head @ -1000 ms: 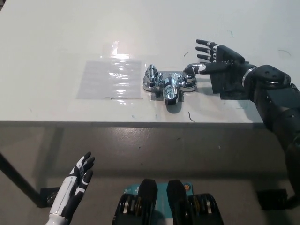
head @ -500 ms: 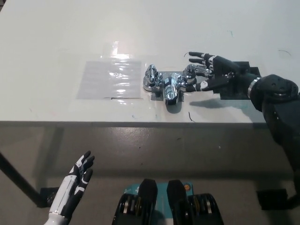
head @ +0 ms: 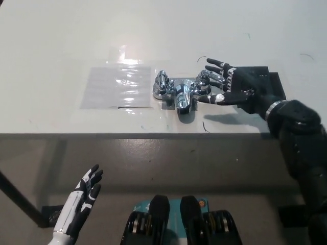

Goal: The faucet is at the center of the desk and the robot turn off the faucet by turning the right faucet handle using the right hand

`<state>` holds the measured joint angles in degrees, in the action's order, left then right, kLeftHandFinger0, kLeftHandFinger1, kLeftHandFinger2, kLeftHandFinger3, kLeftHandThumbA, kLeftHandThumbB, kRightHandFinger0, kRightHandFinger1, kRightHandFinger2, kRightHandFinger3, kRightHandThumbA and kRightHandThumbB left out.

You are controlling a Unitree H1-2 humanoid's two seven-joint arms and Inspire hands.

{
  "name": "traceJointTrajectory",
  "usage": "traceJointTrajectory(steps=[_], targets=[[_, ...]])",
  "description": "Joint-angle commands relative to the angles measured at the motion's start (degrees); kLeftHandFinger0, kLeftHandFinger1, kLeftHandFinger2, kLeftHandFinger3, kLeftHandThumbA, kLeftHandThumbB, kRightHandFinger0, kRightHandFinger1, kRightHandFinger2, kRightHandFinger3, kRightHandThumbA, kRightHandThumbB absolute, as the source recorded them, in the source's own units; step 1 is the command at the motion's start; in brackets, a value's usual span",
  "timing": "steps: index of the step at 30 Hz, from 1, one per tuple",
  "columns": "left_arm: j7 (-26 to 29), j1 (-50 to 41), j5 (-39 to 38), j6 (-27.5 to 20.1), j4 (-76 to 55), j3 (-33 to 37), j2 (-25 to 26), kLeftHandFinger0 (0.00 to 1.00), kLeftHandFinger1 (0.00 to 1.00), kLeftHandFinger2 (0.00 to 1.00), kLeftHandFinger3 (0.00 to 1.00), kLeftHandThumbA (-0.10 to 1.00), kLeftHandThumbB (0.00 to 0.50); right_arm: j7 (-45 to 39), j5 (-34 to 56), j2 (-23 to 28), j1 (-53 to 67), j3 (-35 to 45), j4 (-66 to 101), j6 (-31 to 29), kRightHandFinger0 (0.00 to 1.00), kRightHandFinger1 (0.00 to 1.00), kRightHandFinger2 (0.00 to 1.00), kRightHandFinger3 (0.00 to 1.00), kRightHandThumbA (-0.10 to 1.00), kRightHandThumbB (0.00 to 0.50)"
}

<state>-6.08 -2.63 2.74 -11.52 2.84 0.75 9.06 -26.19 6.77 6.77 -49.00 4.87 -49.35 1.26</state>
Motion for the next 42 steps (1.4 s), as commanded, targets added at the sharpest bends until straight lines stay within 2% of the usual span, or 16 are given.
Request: traceJointTrajectory(steps=[1, 2, 4, 7, 9, 12, 17, 21, 22, 25, 28, 32, 34, 38, 40, 42], targets=[[-0.24, 0.47, -0.21, -1.51, -1.87, -0.17, 0.83, 1.00, 1.00, 1.00, 1.00, 0.92, 0.360, 18.61, -2.05, -9.09, -0.40, 2.70, 4.29, -8.77, 1.00, 1.00, 1.00, 1.00, 1.00, 0.427], [-0.23, 0.46, -0.25, -1.59, -1.79, -0.17, 0.80, 1.00, 1.00, 1.00, 1.00, 0.91, 0.354, 21.21, -3.85, -9.70, -0.17, 2.34, 5.03, -8.22, 1.00, 1.00, 1.00, 1.00, 1.00, 0.446], [-0.24, 0.46, -0.28, -1.66, -1.73, -0.20, 0.81, 1.00, 1.00, 1.00, 1.00, 0.91, 0.347, 29.42, -8.87, -11.78, -0.01, 1.35, 6.03, -8.39, 1.00, 1.00, 1.00, 1.00, 1.00, 0.421], [-0.11, 0.47, -0.18, -1.74, -1.71, -0.29, 0.84, 1.00, 1.00, 1.00, 1.00, 0.91, 0.351, 40.02, -15.09, -14.69, -0.01, 0.00, 6.64, -11.69, 1.00, 1.00, 1.00, 1.00, 1.00, 0.300], [-0.16, 0.70, -0.23, -1.68, -1.70, -0.38, 1.00, 1.00, 1.00, 1.00, 1.00, 0.91, 0.350, 42.90, -17.52, -15.25, 0.16, -1.06, 6.69, -13.30, 1.00, 1.00, 1.00, 1.00, 1.00, 0.267], [-0.29, 0.67, -0.43, -1.90, -1.63, -0.50, 1.22, 1.00, 1.00, 1.00, 1.00, 0.91, 0.351, 47.98, -22.16, -16.86, 1.70, -2.99, 8.13, -16.63, 1.00, 1.00, 1.00, 1.00, 1.00, 0.267], [-0.34, 0.52, -0.54, -1.85, -1.69, -0.48, 1.15, 1.00, 1.00, 1.00, 1.00, 0.92, 0.362, 53.89, -27.94, -18.34, 3.24, -5.56, 10.11, -18.14, 1.00, 1.00, 1.00, 1.00, 1.00, 0.231], [-0.21, 0.22, -0.15, -1.92, -2.01, -0.48, 1.23, 1.00, 1.00, 1.00, 1.00, 0.92, 0.346, 58.94, -32.62, -19.49, 4.02, -7.97, 11.86, -15.27, 1.00, 1.00, 1.00, 1.00, 1.00, 0.116], [-0.20, 0.22, -0.17, -1.94, -2.03, -0.52, 1.24, 1.00, 1.00, 1.00, 1.00, 0.92, 0.347, 59.90, -33.68, -19.53, 4.06, -8.61, 12.11, -14.67, 1.00, 1.00, 1.00, 1.00, 1.00, 0.101], [-0.22, 0.28, -0.29, -1.74, -2.27, -0.66, 1.36, 1.00, 1.00, 1.00, 1.00, 0.92, 0.352, 64.71, -39.27, -19.32, 4.16, -12.14, 13.03, -11.87, 1.00, 1.00, 1.00, 1.00, 1.00, 0.116], [-0.13, 0.31, -0.10, -1.63, -2.35, -0.62, 1.27, 1.00, 1.00, 1.00, 1.00, 0.92, 0.351, 67.41, -44.61, -19.91, 5.44, -15.82, 16.55, -5.84, 1.00, 1.00, 1.00, 1.00, 1.00, 0.100], [-0.09, 0.00, -0.01, -2.14, -2.28, -0.48, 1.08, 1.00, 1.00, 1.00, 1.00, 0.92, 0.342, 68.44, -46.24, -21.20, 6.57, -17.90, 18.27, -3.34, 1.00, 1.00, 1.00, 1.00, 1.00, 0.092], [-0.08, -0.24, 0.04, -2.09, -2.53, -0.51, 1.12, 1.00, 1.00, 1.00, 1.00, 0.92, 0.332, 69.24, -46.13, -21.51, 6.52, -18.56, 17.64, -3.42, 1.00, 1.00, 1.00, 1.00, 1.00, 0.092], [-0.34, -0.13, -0.17, -1.39, -2.89, -0.69, 1.51, 1.00, 1.00, 1.00, 1.00, 0.94, 0.349, 67.86, -43.21, -20.71, 6.29, -17.63, 18.28, -5.84, 1.00, 1.00, 1.00, 1.00, 1.00, 0.124], [-0.37, -0.05, -0.29, -1.29, -2.89, -0.78, 1.56, 1.00, 1.00, 1.00, 1.00, 0.94, 0.357, 68.29, -42.90, -20.27, 5.98, -17.49, 18.16, -6.37, 1.00, 1.00, 1.00, 1.00, 1.00, 0.123], [-0.46, 0.08, -0.38, -1.42, -2.63, -0.81, 1.59, 1.00, 1.00, 1.00, 1.00, 0.94, 0.367, 68.25, -41.40, -18.52, 5.25, -16.19, 18.65, -7.91, 1.00, 1.00, 1.00, 1.00, 1.00, 0.189]])
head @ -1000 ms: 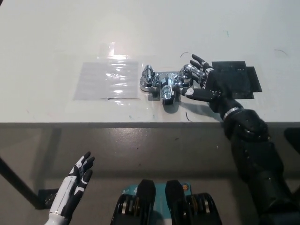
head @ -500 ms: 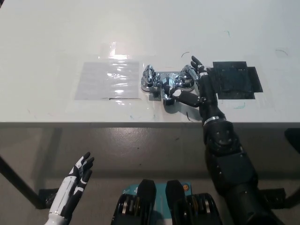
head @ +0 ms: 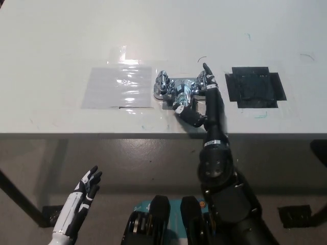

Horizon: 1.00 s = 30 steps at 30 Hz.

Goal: The faucet is at the center of the desk and the robot turn off the faucet by turning the right faucet handle using the right hand

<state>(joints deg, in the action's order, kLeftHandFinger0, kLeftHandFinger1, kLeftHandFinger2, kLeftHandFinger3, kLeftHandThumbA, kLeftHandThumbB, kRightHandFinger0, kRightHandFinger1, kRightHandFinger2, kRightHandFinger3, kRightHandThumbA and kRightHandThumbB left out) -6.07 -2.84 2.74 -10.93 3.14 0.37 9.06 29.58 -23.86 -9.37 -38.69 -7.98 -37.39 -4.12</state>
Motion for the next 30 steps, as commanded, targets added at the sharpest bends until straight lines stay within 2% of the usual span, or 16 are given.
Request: traceJointTrajectory(steps=[1, 4, 8, 13, 15, 18, 20, 23, 25, 28, 30], targets=[[-0.51, 0.23, -0.44, -2.03, -2.92, -0.42, 1.54, 1.00, 1.00, 1.00, 1.00, 0.94, 0.368, 12.52, -10.32, -1.88, -5.11, -2.85, 7.34, -2.49, 1.00, 1.00, 1.00, 1.00, 1.00, 0.200], [-0.48, 0.02, -0.40, -2.46, -2.68, -0.46, 1.53, 1.00, 1.00, 1.00, 1.00, 0.94, 0.361, 13.11, -9.08, -0.33, -5.53, -1.61, 8.27, -4.71, 1.00, 1.00, 1.00, 1.00, 1.00, 0.208], [-0.42, -0.24, -0.32, -3.10, -2.33, -0.41, 1.46, 1.00, 1.00, 1.00, 1.00, 0.93, 0.350, 9.30, -6.62, 1.97, -4.99, 0.05, 11.90, -4.00, 1.00, 1.00, 1.00, 1.00, 1.00, 0.234], [-0.59, -0.39, -0.52, -2.83, -2.50, -0.51, 1.72, 1.00, 1.00, 1.00, 1.00, 0.93, 0.356, 5.85, -2.24, 5.85, -4.89, 2.42, 14.71, -7.46, 1.00, 1.00, 1.00, 1.00, 1.00, 0.251], [-0.63, -0.32, -0.60, -2.88, -2.42, -0.58, 1.82, 1.00, 1.00, 1.00, 1.00, 0.93, 0.357, 5.32, -1.68, 6.98, -4.86, 3.02, 15.83, -7.73, 1.00, 1.00, 1.00, 1.00, 1.00, 0.246], [-0.36, -0.67, -0.50, -3.33, -2.27, -0.69, 1.72, 1.00, 1.00, 1.00, 1.00, 0.93, 0.348, 3.49, -0.39, 8.72, -3.65, 4.78, 21.17, -5.88, 1.00, 1.00, 1.00, 1.00, 1.00, 0.283], [-0.39, -1.12, -0.64, -3.29, -2.43, -0.74, 1.72, 1.00, 1.00, 1.00, 1.00, 0.93, 0.350, 3.00, 0.13, 9.17, -2.81, 5.43, 23.49, -5.50, 1.00, 1.00, 1.00, 1.00, 1.00, 0.289], [-0.40, -1.28, -0.71, -2.97, -2.65, -0.81, 1.71, 1.00, 1.00, 1.00, 1.00, 0.93, 0.357, 2.35, -0.93, 10.26, 1.19, 5.78, 33.94, -6.13, 1.00, 1.00, 1.00, 1.00, 1.00, 0.283], [-0.41, -0.96, -0.79, -2.76, -2.62, -0.95, 1.85, 1.00, 1.00, 1.00, 1.00, 0.94, 0.365, 0.24, -0.94, 11.06, 4.47, 5.10, 41.76, -6.43, 1.00, 1.00, 1.00, 1.00, 1.00, 0.337], [-0.35, -0.62, -1.23, -2.67, -2.51, -1.32, 1.94, 1.00, 1.00, 1.00, 1.00, 0.94, 0.367, -3.31, -1.52, 13.15, 10.45, 3.23, 52.66, -7.56, 1.00, 1.00, 1.00, 1.00, 1.00, 0.337], [-0.43, -0.56, -1.27, -2.41, -2.65, -1.36, 2.06, 1.00, 1.00, 1.00, 1.00, 0.94, 0.367, -5.80, -1.28, 13.81, 16.15, 1.70, 60.65, -7.23, 1.00, 1.00, 1.00, 1.00, 1.00, 0.373]])
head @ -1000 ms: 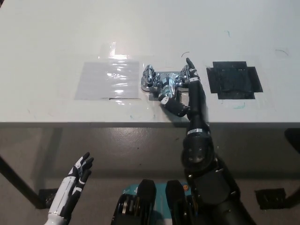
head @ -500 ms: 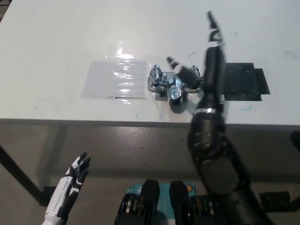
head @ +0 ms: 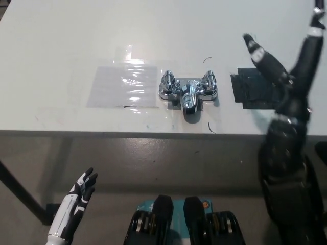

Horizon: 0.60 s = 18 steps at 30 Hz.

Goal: The faucet is at the center of the desk and the robot turn off the faucet by turning the right faucet handle using the right hand

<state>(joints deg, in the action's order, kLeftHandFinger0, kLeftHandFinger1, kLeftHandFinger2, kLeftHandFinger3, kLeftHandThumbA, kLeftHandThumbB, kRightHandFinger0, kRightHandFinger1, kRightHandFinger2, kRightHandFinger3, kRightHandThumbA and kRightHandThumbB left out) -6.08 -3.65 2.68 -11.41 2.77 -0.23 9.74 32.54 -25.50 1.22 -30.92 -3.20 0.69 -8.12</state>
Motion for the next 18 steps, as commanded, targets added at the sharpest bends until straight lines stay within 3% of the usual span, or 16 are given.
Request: traceJointTrajectory(steps=[1, 2, 4, 9, 13, 18], targets=[[-0.51, 0.24, -1.25, -1.90, -2.32, -0.73, 1.39, 1.00, 1.00, 1.00, 1.00, 0.95, 0.366, -9.63, 1.34, 3.51, 10.24, -3.63, 24.78, -3.36, 1.00, 1.00, 1.00, 1.00, 1.00, 0.376], [-0.66, 0.31, -1.37, -2.31, -2.11, -0.60, 1.33, 1.00, 1.00, 1.00, 1.00, 0.95, 0.349, -10.93, 4.20, 5.11, 15.10, -5.35, 28.32, -5.88, 1.00, 1.00, 1.00, 1.00, 1.00, 0.338], [-0.85, 0.50, -1.57, -2.47, -1.95, -0.50, 1.34, 1.00, 1.00, 1.00, 1.00, 0.95, 0.348, -10.80, 4.55, 6.56, 20.26, -6.57, 29.70, -9.49, 1.00, 1.00, 1.00, 1.00, 1.00, 0.329], [-1.29, 0.82, -2.83, -2.26, -2.35, -0.75, 1.37, 1.00, 1.00, 1.00, 1.00, 0.95, 0.360, -9.11, 2.66, 9.12, 34.03, -9.48, 28.69, -17.01, 1.00, 1.00, 1.00, 1.00, 1.00, 0.247], [-1.56, 1.00, -3.41, -1.71, -2.70, -0.86, 1.39, 1.00, 1.00, 1.00, 1.00, 0.96, 0.367, -6.90, 1.01, 10.16, 39.59, -10.17, 24.97, -18.81, 1.00, 1.00, 1.00, 1.00, 1.00, 0.257], [-1.49, 1.10, -3.52, -1.94, -2.97, -0.80, 1.39, 1.00, 1.00, 1.00, 1.00, 0.96, 0.373, -5.12, 3.40, 10.60, 42.50, -9.91, 17.60, -18.81, 1.00, 1.00, 1.00, 1.00, 1.00, 0.335]])
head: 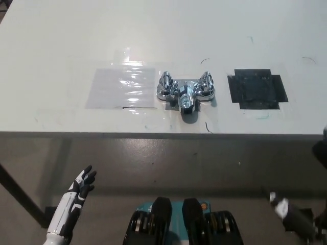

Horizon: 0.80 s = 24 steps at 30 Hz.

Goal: The faucet is at the center of the desk and the robot turn off the faucet by turning the right faucet handle using the right hand

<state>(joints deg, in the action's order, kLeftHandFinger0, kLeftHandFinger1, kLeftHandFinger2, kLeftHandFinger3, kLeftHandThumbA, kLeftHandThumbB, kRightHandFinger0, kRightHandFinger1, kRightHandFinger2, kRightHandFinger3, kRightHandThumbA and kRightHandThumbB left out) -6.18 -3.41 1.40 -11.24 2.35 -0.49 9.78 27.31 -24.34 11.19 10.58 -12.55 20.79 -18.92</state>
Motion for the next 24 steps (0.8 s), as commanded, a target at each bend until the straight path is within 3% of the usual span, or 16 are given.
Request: traceJointTrajectory(steps=[1, 5, 9, 24], targets=[[-1.41, 0.89, -2.28, -2.20, -2.50, -0.49, 1.39, 1.00, 1.00, 1.00, 1.00, 0.96, 0.376, 0.19, 2.71, 0.35, 1.18, -0.34, -3.82, -8.01, 1.00, 1.00, 1.00, 1.00, 1.00, 0.345], [-1.31, 0.79, -2.17, -2.31, -2.74, -0.30, 1.57, 1.00, 1.00, 1.00, 1.00, 0.97, 0.383, 2.00, 3.76, -0.31, 0.17, 0.11, -12.98, -8.01, 1.00, 1.00, 1.00, 1.00, 1.00, 0.315], [-1.20, 0.90, -2.13, -2.20, -2.87, -0.23, 1.62, 1.00, 1.00, 1.00, 1.00, 0.97, 0.376, 3.42, 5.23, -0.39, -0.97, -0.34, -19.37, -8.01, 1.00, 1.00, 1.00, 1.00, 1.00, 0.345], [-0.76, 1.09, -1.79, -3.95, -1.29, -0.34, 1.81, 1.00, 1.00, 1.00, 1.00, 0.96, 0.358, 2.57, 10.69, -0.45, -4.22, -1.80, -27.49, -8.01, 1.00, 1.00, 1.00, 1.00, 1.00, 0.361]])
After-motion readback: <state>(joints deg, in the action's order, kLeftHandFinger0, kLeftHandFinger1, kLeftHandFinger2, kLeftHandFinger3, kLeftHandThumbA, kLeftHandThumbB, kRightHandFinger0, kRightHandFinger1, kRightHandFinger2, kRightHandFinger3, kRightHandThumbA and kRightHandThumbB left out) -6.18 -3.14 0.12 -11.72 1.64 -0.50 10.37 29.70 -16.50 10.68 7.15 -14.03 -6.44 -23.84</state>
